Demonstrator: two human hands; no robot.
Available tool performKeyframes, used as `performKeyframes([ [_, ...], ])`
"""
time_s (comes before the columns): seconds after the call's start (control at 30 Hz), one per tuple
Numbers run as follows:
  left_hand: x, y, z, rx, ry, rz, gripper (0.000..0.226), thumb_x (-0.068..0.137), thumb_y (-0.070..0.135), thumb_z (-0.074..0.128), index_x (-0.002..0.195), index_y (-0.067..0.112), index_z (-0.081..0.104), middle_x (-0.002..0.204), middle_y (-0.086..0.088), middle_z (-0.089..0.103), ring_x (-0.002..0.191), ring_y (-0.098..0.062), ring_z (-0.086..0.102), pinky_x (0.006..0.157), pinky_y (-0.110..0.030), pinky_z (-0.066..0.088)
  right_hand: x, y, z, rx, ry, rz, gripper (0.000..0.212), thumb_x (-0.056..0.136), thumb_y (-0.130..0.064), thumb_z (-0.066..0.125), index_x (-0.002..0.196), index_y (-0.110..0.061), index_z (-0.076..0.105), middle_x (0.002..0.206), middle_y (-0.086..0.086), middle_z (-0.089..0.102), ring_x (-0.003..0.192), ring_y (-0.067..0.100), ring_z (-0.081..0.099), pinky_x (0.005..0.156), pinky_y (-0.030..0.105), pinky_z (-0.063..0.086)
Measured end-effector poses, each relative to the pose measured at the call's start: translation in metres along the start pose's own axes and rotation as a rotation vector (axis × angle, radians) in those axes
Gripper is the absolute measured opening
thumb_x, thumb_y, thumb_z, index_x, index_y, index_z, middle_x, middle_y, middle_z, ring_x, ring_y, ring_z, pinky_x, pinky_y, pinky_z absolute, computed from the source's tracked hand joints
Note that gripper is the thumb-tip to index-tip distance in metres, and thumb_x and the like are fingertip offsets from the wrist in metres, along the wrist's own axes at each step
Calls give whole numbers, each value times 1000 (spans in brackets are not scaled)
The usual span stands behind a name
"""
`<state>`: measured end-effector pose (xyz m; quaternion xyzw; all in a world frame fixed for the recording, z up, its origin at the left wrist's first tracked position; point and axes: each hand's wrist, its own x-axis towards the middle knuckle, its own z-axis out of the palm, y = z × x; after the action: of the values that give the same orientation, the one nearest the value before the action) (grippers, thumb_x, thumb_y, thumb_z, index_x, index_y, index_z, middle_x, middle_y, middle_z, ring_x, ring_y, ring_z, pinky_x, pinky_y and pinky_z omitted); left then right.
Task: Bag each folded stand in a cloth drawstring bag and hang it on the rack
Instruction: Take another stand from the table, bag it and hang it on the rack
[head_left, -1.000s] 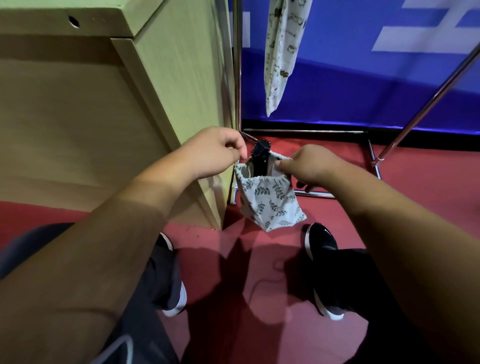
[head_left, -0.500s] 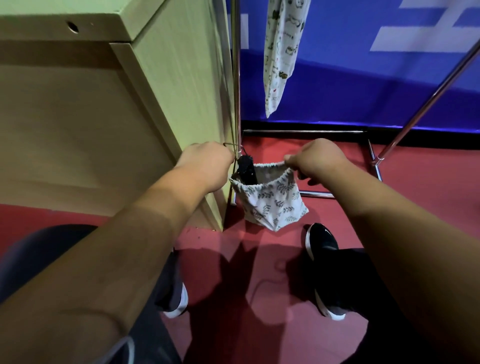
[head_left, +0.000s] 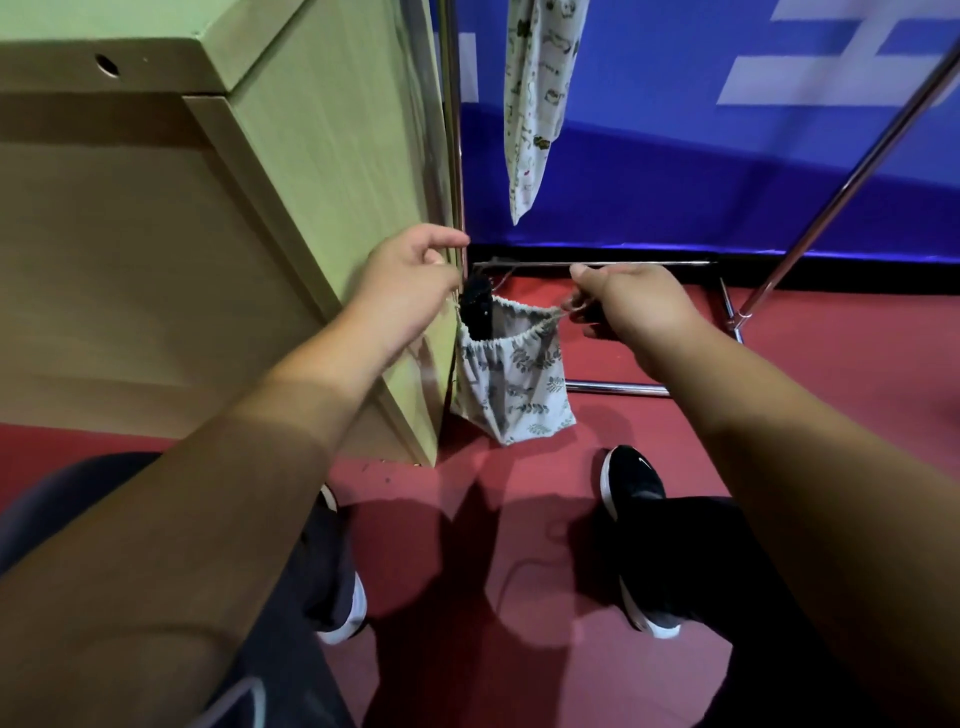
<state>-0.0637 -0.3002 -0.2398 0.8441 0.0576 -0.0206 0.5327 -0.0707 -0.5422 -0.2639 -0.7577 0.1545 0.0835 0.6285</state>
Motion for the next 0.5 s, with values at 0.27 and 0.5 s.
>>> performKeyframes([
  [0.27,-3,8,-3,-277,-66,-15,54,73,-8,60,105,30,79,72,-1,51,78,-26,57,83,-44,60,-2,-15,-2,290,-64,114,26,96,-13,51,104,-10,75,82,6,75,77,21,73,83,36,63],
  [0.5,-7,9,3,-582,-135,-231,62,91,-23,43,133,14,69,119,-12,72,79,-19,72,67,-28,62,-9,-9,4,273,-95,18,36,100,6,55,117,-16,78,99,9,71,60,13,67,74,37,66],
])
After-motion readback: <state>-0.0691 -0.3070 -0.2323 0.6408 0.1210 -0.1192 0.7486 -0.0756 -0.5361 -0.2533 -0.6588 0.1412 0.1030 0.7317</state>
